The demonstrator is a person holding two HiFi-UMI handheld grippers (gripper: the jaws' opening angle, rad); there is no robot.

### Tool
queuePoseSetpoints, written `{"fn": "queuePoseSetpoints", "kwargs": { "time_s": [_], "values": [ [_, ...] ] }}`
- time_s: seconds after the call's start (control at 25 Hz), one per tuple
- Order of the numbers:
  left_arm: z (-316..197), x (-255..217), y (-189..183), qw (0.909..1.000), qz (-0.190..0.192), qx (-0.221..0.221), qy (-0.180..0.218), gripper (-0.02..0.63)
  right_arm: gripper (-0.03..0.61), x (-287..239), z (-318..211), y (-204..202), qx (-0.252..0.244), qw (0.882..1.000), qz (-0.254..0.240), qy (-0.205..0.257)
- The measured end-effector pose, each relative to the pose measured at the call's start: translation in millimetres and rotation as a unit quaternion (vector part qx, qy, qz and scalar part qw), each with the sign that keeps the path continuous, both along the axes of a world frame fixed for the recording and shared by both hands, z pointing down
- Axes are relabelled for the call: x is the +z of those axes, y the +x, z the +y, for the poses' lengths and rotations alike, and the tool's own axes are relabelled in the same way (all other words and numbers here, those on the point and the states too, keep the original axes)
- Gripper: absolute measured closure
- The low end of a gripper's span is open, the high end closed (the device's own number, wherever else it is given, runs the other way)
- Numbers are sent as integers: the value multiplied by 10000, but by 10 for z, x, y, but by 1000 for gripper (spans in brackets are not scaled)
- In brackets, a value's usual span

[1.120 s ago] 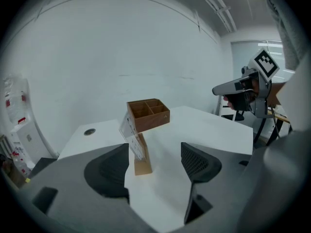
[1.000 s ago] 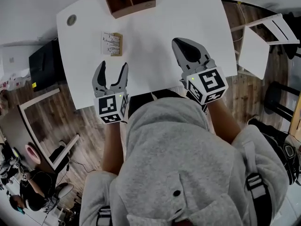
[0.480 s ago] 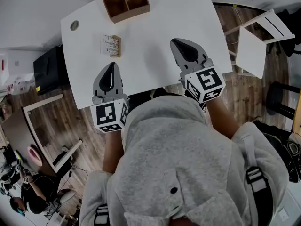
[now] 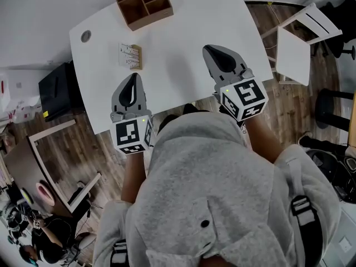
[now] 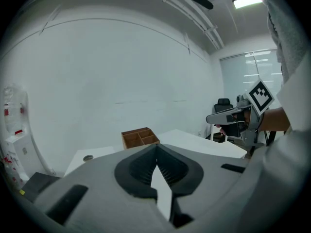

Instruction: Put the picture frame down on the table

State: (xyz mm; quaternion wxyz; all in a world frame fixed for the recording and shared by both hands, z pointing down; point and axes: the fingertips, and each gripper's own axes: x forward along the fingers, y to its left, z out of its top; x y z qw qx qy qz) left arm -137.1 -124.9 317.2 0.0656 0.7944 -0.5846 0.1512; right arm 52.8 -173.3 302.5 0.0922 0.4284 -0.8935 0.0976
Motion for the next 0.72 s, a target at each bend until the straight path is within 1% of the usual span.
{"fn": "queuePoseSetpoints", "kwargs": {
  "time_s": [0.36, 0.72],
  "values": [
    [429, -114, -216, 10000, -11, 9, -12, 594, 551, -90, 417, -200, 53, 9999, 25, -159],
    [840, -48, -372, 9998, 11, -180, -37, 594, 551, -61, 767, -315, 63, 9998, 154, -94]
  ]
}}
